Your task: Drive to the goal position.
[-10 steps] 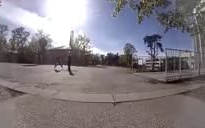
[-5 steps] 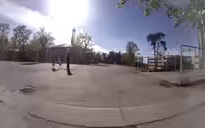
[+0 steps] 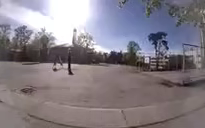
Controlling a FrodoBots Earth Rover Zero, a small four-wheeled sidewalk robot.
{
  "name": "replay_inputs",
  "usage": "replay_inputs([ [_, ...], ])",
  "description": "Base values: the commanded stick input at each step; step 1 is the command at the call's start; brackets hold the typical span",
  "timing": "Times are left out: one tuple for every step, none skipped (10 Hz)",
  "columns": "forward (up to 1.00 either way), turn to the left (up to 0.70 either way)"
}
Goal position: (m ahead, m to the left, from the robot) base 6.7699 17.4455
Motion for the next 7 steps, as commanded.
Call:
replay_inputs([
  [0.7, 0.0],
  [0.7, 0.1],
  [0.7, 0.33],
  [0.7, 0.28],
  [0.7, 0.08],
  [0.7, 0.0],
  [0.7, 0.0],
])
